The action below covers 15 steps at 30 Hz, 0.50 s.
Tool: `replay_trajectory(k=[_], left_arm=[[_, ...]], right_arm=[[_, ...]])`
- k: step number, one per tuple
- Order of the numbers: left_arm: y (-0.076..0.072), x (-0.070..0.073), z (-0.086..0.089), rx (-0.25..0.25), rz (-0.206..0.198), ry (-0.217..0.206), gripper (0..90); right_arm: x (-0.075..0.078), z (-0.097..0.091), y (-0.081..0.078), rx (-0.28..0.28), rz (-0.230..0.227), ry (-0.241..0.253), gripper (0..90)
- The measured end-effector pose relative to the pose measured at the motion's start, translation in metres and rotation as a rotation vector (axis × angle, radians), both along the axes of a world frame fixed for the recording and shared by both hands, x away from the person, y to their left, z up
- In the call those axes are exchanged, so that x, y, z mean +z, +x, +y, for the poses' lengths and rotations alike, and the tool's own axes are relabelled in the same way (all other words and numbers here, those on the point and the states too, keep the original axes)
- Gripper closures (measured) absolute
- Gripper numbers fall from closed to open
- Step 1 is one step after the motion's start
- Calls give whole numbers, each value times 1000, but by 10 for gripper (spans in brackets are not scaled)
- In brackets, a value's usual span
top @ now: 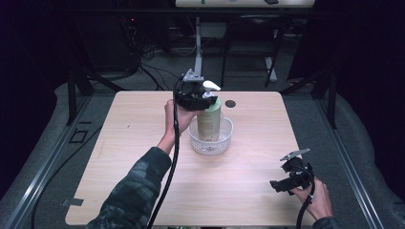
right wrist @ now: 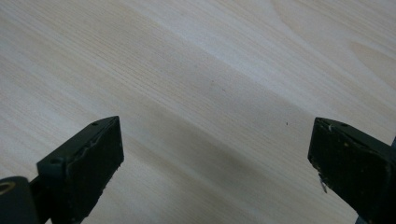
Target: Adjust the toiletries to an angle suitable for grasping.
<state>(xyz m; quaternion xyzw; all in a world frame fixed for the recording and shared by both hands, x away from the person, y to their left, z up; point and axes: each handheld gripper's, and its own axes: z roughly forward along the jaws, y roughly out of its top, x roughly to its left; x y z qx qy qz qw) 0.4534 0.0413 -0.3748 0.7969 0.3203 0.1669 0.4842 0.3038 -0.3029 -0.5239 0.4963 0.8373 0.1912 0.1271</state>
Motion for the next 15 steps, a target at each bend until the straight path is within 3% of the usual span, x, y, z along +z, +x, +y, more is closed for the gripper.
replay_trajectory(k=[15], left_arm=[[-2, -13, -1, -4, -11, -7, 555]], right_arm=[[0, 0, 0, -1, 3, 3, 28]])
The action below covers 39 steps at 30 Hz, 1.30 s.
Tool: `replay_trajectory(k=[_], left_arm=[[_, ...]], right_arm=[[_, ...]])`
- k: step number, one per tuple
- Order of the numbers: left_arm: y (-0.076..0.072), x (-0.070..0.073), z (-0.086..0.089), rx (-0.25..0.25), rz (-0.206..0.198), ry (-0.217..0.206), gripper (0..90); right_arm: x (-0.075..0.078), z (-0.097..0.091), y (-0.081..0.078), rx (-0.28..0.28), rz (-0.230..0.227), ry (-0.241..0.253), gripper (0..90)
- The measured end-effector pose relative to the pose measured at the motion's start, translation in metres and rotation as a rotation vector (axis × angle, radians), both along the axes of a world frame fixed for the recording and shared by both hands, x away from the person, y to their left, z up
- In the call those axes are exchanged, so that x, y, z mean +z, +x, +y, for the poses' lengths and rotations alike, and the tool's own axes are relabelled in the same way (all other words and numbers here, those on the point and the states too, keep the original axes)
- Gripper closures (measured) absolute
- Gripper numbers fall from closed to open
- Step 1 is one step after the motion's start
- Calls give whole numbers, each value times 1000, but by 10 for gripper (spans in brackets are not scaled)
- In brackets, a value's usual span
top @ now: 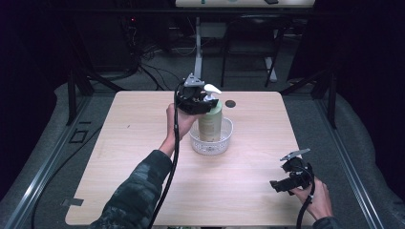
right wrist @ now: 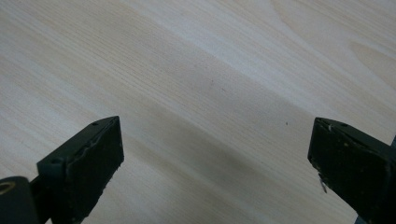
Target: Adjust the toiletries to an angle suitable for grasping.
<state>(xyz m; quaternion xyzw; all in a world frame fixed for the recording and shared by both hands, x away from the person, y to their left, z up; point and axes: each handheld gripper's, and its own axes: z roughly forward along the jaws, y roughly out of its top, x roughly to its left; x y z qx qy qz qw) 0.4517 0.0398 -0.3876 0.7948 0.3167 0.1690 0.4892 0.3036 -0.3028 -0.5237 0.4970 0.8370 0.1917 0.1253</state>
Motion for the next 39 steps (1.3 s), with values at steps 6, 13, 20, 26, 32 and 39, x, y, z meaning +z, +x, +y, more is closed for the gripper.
replay_trajectory(k=[6, 13, 20, 26, 32, 39], left_arm=[[-2, -4, 0, 2, -20, 6, 555], [-1, -9, -1, 2, -15, 3, 556], [0, -13, -1, 4, -12, 6, 555], [0, -18, -1, 5, -9, -2, 555], [0, -21, -1, 8, -6, 4, 556], [1, -25, 1, 12, -15, -7, 555]], right_arm=[[0, 0, 0, -1, 1, 0, 28], [0, 0, 0, 3, -1, -5, 28], [0, 0, 0, -1, 1, -1, 29], [0, 0, 0, -1, 2, 0, 29], [0, 0, 0, 2, 2, 0, 29], [0, 0, 0, 5, 5, -1, 29]])
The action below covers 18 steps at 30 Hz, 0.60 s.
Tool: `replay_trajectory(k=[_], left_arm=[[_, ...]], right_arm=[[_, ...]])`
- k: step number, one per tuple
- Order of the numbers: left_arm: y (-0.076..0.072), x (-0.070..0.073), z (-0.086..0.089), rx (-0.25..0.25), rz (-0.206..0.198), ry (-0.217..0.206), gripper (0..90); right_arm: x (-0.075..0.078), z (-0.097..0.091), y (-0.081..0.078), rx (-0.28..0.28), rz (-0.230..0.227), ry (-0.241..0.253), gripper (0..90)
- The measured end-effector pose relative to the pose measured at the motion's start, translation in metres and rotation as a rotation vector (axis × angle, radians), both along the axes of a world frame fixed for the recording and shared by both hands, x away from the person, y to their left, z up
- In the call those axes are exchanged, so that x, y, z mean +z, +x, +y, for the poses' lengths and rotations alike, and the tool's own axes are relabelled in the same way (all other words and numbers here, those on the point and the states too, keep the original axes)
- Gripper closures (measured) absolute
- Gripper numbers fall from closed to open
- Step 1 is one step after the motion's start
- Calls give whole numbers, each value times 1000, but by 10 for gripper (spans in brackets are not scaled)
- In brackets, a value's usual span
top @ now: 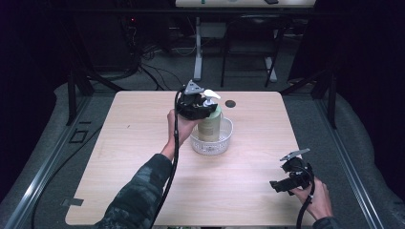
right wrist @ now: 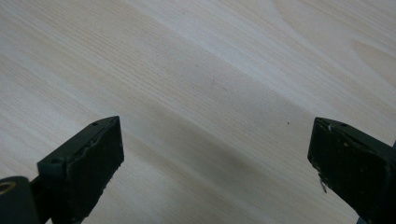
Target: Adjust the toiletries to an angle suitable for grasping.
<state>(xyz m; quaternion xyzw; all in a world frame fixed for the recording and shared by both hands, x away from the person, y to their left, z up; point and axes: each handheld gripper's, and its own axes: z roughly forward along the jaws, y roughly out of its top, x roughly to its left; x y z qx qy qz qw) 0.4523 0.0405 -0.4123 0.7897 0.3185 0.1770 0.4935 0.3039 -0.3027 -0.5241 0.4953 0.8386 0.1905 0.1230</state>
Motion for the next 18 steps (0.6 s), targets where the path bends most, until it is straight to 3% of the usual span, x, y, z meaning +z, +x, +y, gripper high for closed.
replay_trajectory(k=[9, 18], left_arm=[[-2, -11, 1, -17, -22, 2, 555], [-3, -11, 4, -18, -14, -2, 554]], right_arm=[[0, 0, 0, -1, 1, 0, 29], [0, 0, 0, 2, 0, -7, 29]])
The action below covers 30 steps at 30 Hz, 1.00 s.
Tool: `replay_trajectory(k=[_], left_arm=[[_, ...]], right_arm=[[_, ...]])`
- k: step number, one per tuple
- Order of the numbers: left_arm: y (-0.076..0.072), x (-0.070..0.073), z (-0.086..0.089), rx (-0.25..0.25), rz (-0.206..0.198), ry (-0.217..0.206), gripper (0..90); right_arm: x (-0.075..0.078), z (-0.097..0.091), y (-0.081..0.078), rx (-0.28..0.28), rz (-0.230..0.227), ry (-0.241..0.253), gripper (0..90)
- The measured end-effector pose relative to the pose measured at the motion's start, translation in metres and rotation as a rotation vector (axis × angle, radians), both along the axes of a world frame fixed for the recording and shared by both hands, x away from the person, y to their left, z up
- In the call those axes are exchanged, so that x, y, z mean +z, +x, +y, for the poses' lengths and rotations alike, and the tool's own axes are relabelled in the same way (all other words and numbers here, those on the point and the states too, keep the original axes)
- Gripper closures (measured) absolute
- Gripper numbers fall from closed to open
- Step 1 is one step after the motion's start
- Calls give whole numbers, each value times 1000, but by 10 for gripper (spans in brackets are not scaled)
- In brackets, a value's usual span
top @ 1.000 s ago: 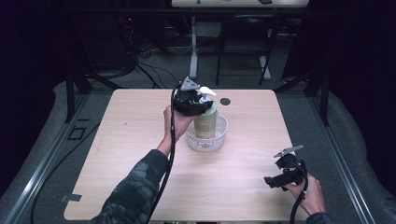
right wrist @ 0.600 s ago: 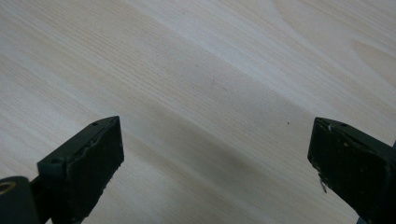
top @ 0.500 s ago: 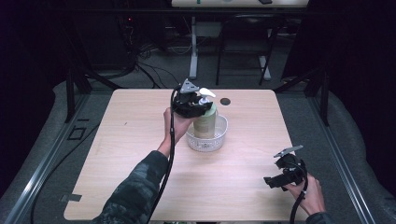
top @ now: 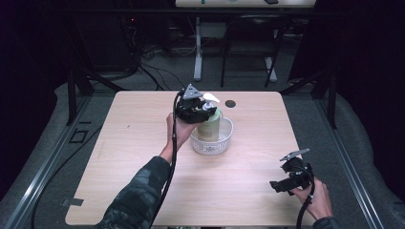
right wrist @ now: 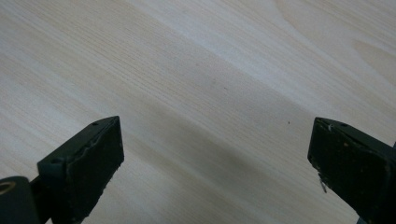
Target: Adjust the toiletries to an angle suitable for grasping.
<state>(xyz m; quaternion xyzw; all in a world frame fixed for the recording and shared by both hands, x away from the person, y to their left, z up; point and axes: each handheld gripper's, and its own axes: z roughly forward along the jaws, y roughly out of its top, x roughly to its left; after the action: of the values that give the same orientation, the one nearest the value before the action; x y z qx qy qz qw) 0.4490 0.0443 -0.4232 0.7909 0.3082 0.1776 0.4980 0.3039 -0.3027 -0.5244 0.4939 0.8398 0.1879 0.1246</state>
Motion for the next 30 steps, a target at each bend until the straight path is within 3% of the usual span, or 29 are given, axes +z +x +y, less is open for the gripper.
replay_trajectory(k=[11, 22, 30], left_arm=[[-2, 3, 0, 4, 20, 18, 544], [-12, 18, 14, 8, 83, 46, 190], [-31, 29, 30, 6, 113, 103, 106]], right_arm=[[0, 1, -1, -3, 6, 6, 29], [0, 1, -1, -4, 7, 4, 29], [1, 2, -1, -4, 8, 2, 29]])
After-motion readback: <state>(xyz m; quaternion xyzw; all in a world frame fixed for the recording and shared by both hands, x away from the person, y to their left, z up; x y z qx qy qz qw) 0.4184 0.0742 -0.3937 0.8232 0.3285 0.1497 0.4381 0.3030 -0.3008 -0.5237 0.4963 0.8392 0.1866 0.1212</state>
